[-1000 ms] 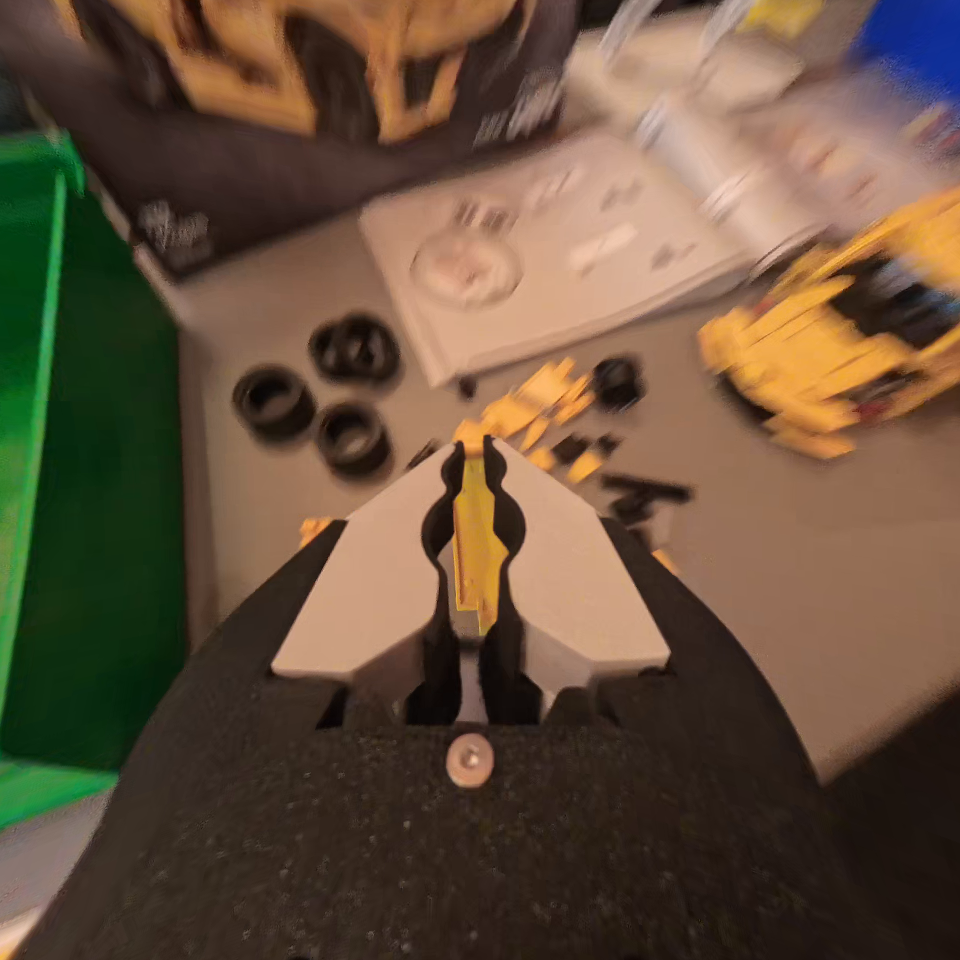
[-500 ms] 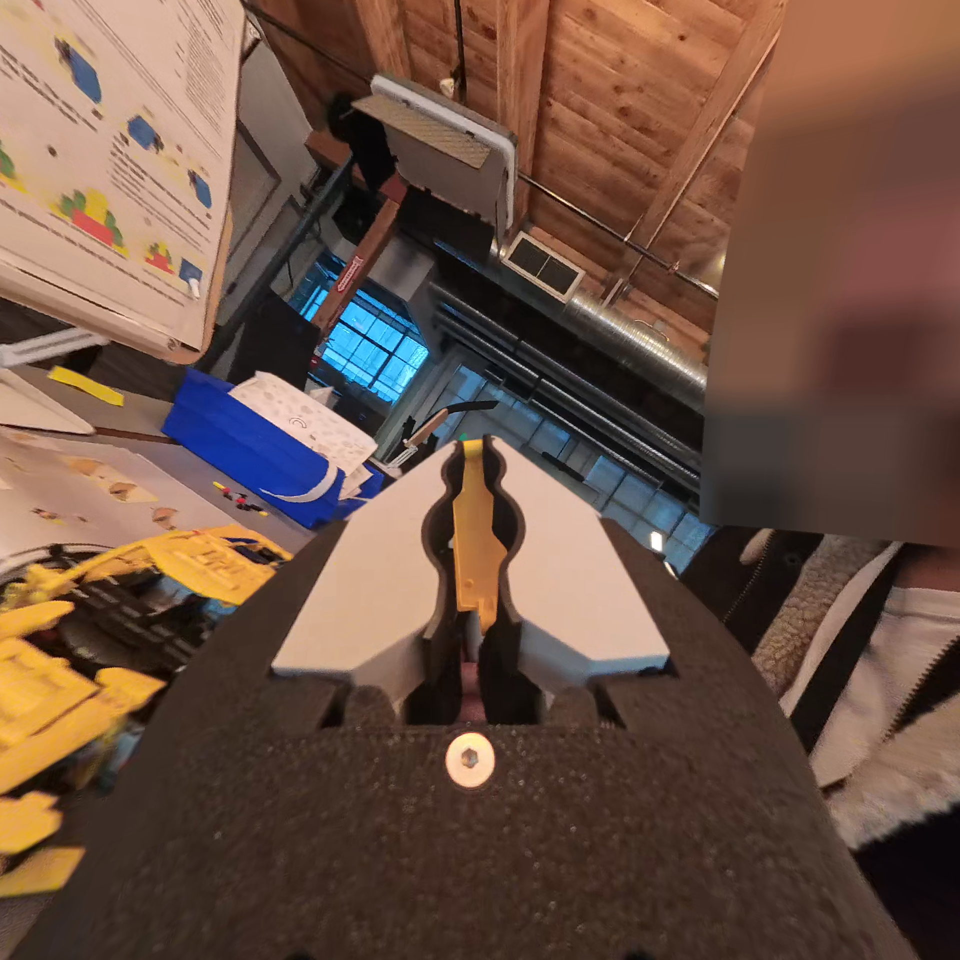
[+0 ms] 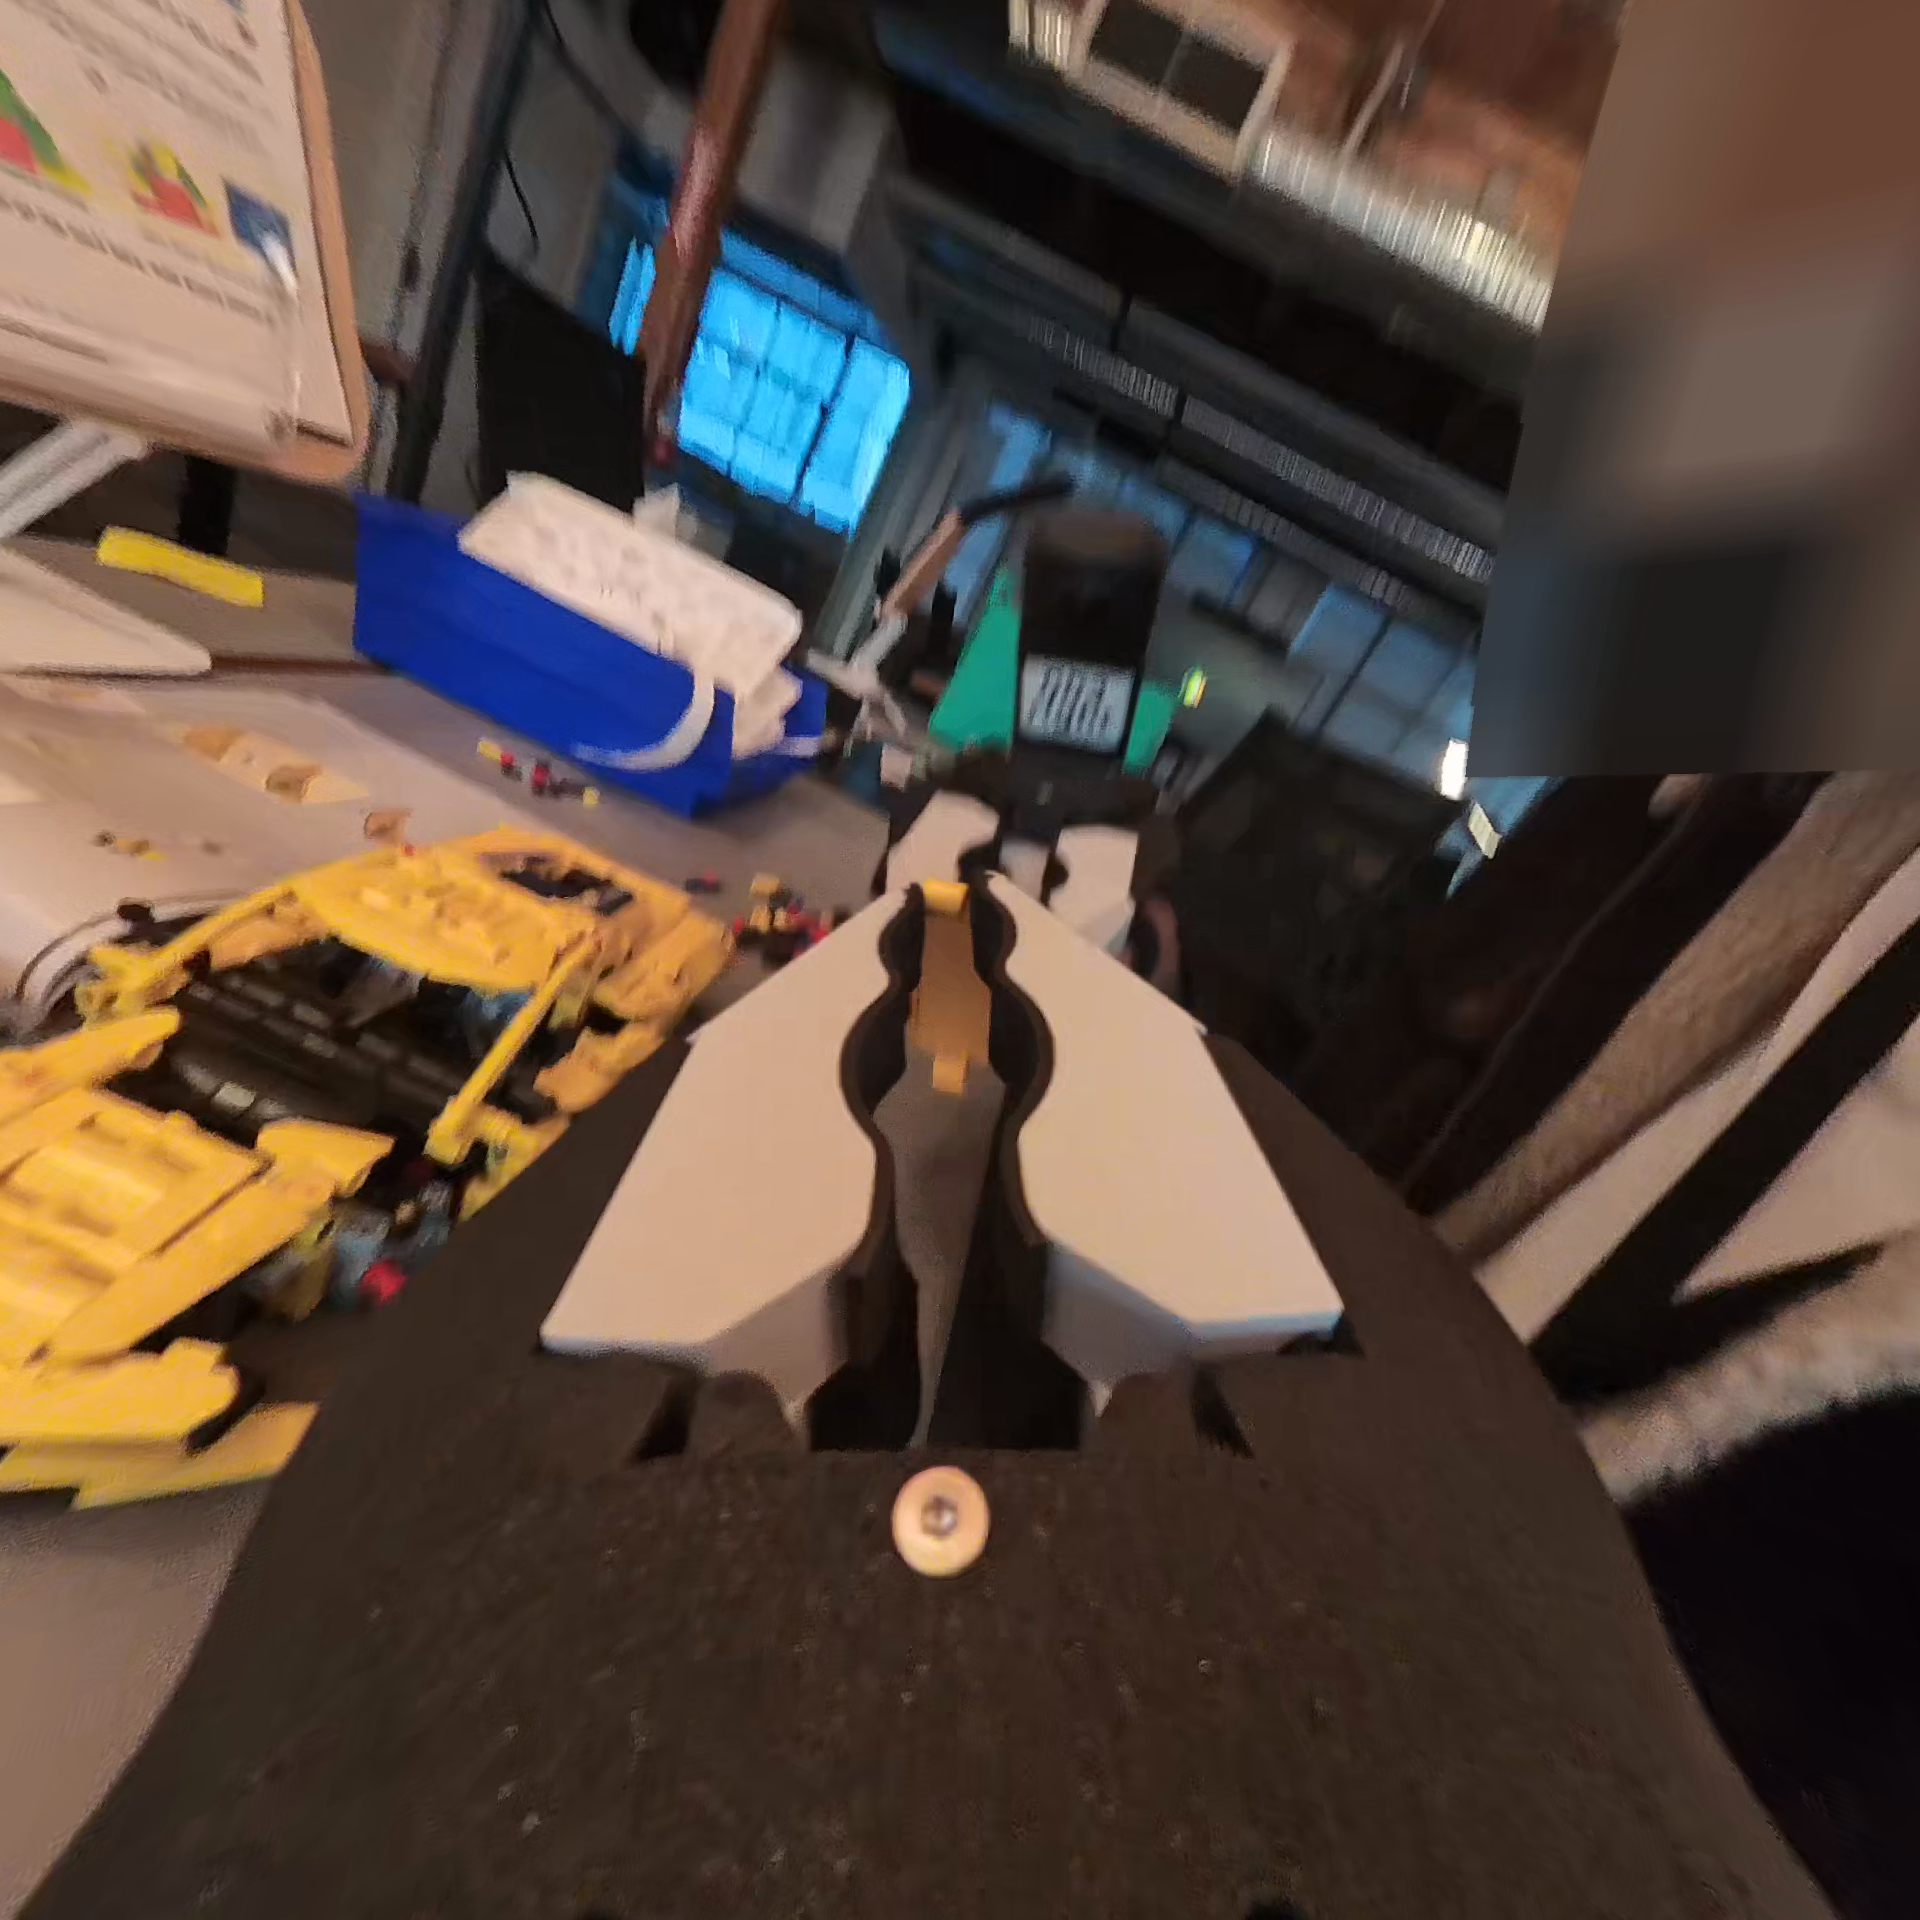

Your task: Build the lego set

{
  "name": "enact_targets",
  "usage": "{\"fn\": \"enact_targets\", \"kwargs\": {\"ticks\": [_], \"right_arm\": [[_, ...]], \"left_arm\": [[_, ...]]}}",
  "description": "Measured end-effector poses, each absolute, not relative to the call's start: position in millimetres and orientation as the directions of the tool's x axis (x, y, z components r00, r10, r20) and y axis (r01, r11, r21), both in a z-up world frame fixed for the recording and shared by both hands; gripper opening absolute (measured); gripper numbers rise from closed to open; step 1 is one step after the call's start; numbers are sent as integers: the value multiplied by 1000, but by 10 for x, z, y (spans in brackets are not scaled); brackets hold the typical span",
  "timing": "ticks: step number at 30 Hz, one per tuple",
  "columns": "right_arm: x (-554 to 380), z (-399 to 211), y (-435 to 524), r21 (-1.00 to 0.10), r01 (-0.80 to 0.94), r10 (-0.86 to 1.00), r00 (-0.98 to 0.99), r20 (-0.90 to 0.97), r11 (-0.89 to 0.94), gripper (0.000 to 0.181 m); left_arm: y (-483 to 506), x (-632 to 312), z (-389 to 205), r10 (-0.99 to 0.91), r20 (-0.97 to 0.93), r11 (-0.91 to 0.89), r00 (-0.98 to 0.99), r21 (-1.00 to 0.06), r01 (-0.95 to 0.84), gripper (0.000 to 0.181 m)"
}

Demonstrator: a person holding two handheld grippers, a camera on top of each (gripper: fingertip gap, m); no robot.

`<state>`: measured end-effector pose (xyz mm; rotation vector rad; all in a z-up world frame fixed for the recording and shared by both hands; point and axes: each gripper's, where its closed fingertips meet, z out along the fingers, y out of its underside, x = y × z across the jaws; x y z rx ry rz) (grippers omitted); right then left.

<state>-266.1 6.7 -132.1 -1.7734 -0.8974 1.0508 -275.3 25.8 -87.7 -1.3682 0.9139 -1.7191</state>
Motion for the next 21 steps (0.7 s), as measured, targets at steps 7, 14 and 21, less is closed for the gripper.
{"fn": "enact_targets", "kwargs": {"ticks": [7, 14, 21], "right_arm": [[-2218, -2206, -18, -485, 838, 944, 321, 72, -248, 23], [-2156, -2504, -14, -281, 932, 974, 223, -49, -228, 23], [-2004, -2099, 184, -616, 673, 890, 444, -108, -410, 28]], "left_arm": [[493, -3069, -1580, -971, 209, -229, 113, -949, -215, 12], [665, -3245, -1402, -958, 216, -227, 190, -973, -34, 12], [763, -3282, -1464, -946, 224, -237, 233, -971, -26, 13]]}}
